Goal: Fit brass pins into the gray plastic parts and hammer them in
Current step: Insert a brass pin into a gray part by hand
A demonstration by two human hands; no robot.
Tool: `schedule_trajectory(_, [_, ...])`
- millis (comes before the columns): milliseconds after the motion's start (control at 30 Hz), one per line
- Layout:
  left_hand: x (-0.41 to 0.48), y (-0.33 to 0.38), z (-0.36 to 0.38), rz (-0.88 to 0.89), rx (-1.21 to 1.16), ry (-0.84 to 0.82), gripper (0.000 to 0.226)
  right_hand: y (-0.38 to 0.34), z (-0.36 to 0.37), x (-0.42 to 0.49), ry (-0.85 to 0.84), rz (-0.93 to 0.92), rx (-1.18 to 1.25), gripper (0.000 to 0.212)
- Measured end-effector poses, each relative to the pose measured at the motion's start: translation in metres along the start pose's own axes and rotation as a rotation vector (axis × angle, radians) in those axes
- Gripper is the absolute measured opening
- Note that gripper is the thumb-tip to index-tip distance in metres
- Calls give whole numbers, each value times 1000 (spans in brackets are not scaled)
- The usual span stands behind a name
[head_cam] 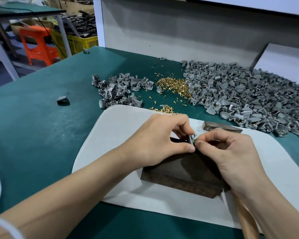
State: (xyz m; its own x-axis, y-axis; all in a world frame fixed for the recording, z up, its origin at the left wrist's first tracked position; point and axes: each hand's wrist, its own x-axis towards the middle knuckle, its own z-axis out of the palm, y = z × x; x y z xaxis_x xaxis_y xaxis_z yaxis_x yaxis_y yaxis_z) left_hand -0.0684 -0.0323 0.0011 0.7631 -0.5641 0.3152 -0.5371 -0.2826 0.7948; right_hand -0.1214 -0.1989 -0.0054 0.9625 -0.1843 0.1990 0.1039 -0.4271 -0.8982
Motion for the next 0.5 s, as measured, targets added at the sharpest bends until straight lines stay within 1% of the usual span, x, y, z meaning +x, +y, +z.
schedule_trajectory(100, [-1,0,0,33,36,15,24,0,1,0,-13,-28,6,15])
schedule_trajectory(200, [0,-1,0,44,35,19,22,2,-1,1,-34,-44,16,15])
schedule_trajectory(300, [0,-2,0,52,28,-2,21,2,-2,3,-77,-24,38,19])
schedule_trajectory(400, [1,-5,-2,29,-53,-28,21,1,-6,5,-162,33,136,23])
schedule_trajectory(500, [3,-7,-2,-13,-110,-45,22,3,-10,8,-191,23,135,30])
